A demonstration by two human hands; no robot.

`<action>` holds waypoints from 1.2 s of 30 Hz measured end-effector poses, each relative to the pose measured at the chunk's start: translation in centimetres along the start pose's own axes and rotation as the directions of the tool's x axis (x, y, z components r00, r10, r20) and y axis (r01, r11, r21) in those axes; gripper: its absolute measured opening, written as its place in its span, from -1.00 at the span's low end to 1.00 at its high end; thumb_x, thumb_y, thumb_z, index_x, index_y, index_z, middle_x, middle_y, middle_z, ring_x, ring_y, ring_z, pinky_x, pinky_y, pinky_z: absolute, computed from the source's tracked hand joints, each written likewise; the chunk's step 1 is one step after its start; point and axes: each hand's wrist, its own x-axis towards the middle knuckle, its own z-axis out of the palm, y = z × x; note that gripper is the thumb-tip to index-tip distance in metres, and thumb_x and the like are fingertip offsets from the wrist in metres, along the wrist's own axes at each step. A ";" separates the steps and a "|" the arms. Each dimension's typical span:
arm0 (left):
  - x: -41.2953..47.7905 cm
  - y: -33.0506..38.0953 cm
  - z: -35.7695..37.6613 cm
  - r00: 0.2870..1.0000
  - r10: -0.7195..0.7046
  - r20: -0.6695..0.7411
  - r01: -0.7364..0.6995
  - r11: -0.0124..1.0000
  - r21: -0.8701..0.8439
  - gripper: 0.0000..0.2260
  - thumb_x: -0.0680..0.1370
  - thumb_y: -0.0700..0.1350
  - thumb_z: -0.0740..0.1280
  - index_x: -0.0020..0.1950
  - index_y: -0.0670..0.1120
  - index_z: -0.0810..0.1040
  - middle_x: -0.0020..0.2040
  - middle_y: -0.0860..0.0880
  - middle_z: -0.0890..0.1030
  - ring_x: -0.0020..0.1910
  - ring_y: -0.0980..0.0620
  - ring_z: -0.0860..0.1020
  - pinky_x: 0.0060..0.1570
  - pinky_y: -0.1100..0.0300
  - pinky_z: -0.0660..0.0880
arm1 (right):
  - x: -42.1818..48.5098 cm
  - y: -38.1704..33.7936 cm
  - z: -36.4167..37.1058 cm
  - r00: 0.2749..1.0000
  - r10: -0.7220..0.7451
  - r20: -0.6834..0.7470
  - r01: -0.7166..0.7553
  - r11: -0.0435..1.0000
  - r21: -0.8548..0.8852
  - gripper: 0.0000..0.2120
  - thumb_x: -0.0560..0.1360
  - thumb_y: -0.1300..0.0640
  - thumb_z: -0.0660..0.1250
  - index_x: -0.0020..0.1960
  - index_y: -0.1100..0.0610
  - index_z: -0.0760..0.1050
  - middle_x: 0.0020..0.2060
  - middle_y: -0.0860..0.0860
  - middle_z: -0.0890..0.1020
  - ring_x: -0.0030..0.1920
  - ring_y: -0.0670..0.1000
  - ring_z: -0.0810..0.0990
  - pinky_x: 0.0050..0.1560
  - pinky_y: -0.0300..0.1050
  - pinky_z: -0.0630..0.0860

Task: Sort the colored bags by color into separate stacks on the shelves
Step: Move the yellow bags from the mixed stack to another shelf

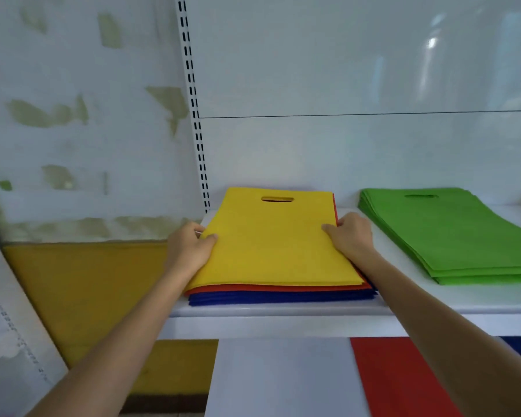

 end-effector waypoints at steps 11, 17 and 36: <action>0.1 0.1 -1.0 0.908 0.363 -0.208 -0.284 0.899 0.333 -0.86 0.52 -0.04 0.34 -0.08 -0.10 0.60 -0.04 -0.09 0.59 -0.12 -0.10 0.55 -0.25 0.12 0.47 | -1.7 -1.1 -1.1 0.920 -0.316 -0.231 0.255 0.931 -0.260 -0.85 0.56 0.16 0.23 0.04 0.25 0.44 -0.07 0.17 0.59 -0.06 0.16 0.53 -0.24 -0.11 0.31; -0.2 1.9 -1.3 0.870 0.448 -0.203 -0.417 0.891 0.181 -0.88 0.51 -0.15 0.36 -0.01 -0.17 0.58 -0.08 -0.14 0.66 -0.15 -0.13 0.61 -0.18 0.08 0.49 | -1.9 -0.7 -2.8 0.894 -0.328 -0.305 0.327 0.943 -0.055 -0.85 0.57 0.22 0.19 0.10 0.27 0.40 -0.15 0.15 0.55 -0.20 0.13 0.50 -0.26 -0.02 0.40; -21.2 31.3 20.9 0.691 0.719 0.074 -0.635 0.653 -0.413 -0.83 0.49 -0.29 0.32 0.02 -0.17 0.66 0.01 -0.13 0.66 -0.02 -0.05 0.60 -0.12 0.41 0.27 | -9.4 25.1 -39.2 0.798 -0.061 -0.599 -0.040 0.987 -0.154 -0.74 0.51 0.24 0.28 0.19 0.15 0.54 0.04 0.09 0.62 -0.16 -0.02 0.42 -0.14 -0.34 0.20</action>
